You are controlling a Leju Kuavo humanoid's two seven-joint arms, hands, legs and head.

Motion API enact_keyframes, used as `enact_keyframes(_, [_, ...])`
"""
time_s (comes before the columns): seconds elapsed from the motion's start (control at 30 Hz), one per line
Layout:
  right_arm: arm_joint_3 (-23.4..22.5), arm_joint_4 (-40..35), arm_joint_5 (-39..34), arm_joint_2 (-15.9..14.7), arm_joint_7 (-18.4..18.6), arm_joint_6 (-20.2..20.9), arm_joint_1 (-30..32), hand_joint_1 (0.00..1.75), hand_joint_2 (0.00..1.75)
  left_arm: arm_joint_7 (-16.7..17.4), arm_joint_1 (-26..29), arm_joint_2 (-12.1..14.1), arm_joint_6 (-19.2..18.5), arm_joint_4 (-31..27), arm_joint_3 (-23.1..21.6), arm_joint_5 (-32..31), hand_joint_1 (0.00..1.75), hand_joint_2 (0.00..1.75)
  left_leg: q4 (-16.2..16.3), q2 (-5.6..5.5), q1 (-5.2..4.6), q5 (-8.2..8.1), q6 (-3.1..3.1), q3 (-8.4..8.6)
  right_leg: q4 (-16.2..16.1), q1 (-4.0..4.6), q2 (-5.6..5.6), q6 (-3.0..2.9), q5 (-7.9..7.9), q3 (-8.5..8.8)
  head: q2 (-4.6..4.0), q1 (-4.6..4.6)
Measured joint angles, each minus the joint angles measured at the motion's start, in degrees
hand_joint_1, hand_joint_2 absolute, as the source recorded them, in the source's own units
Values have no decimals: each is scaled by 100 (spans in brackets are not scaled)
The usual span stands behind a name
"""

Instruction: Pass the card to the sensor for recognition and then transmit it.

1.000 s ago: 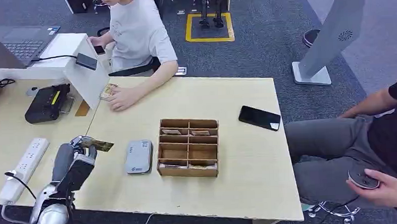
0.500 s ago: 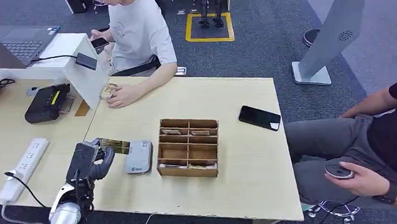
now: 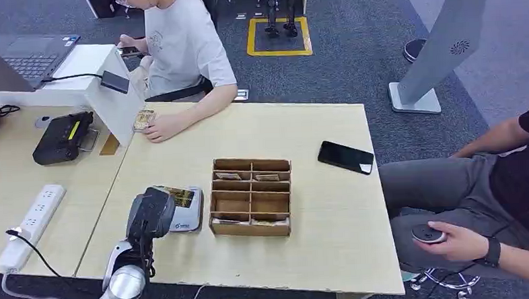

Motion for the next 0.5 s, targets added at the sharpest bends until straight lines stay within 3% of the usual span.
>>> enact_keyframes(0.5, [4,0,2,0,0,2,1,0,175,-9,-54,-162,15,385,-11,6,175,175,0,1,0,0,0,-3,0,0,1,0,0,-2,2,0])
